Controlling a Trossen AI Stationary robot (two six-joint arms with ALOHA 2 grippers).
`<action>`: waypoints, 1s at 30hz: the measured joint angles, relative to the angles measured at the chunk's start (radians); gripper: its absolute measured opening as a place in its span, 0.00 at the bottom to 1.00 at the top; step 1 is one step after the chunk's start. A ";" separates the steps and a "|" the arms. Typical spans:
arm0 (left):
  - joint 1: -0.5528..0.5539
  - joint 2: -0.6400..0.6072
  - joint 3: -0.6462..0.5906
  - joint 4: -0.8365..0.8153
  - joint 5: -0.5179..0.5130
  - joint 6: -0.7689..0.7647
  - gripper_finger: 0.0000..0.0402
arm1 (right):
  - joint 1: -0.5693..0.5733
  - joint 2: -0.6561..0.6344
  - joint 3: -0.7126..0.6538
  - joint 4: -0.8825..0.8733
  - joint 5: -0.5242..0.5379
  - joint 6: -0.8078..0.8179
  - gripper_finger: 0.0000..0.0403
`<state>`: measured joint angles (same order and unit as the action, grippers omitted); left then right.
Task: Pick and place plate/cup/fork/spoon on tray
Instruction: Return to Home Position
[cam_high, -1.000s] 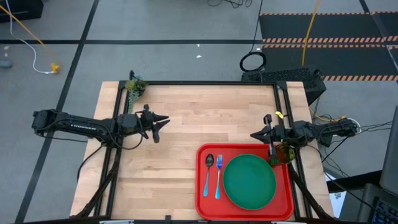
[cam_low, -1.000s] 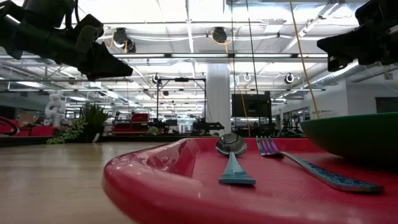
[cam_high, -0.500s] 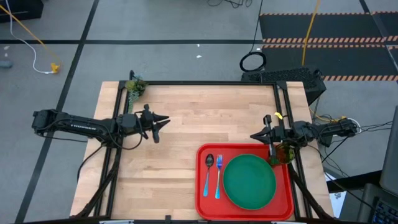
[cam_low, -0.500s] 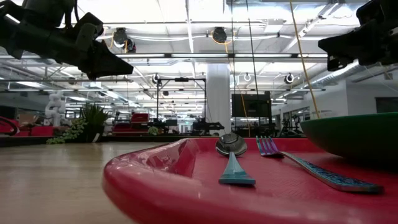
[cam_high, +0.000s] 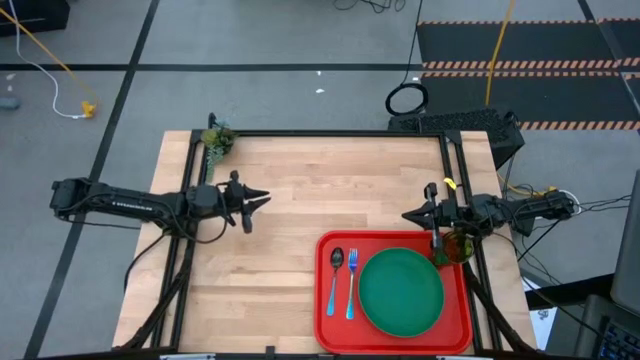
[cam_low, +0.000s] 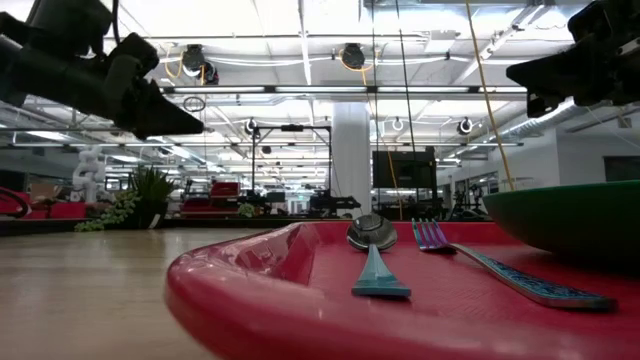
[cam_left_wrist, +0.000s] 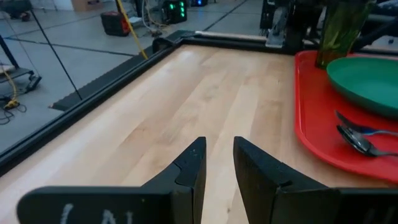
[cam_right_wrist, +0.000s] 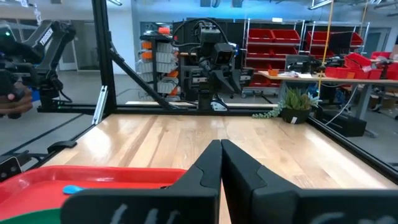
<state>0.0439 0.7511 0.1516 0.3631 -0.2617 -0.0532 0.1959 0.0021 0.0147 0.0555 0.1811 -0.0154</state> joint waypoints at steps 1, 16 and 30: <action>0.002 -0.011 -0.011 0.008 0.000 -0.001 0.21 | 0.000 0.000 0.000 0.001 0.000 0.000 0.00; -0.007 -0.173 -0.135 0.048 0.159 -0.002 0.03 | 0.000 0.001 0.000 0.007 -0.001 0.000 0.00; -0.179 -0.280 -0.142 -0.067 0.104 -0.011 0.02 | 0.000 0.001 0.000 0.007 -0.001 0.000 0.00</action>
<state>-0.1351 0.4706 0.0097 0.2964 -0.1572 -0.0643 0.1963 0.0032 0.0143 0.0628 0.1798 -0.0154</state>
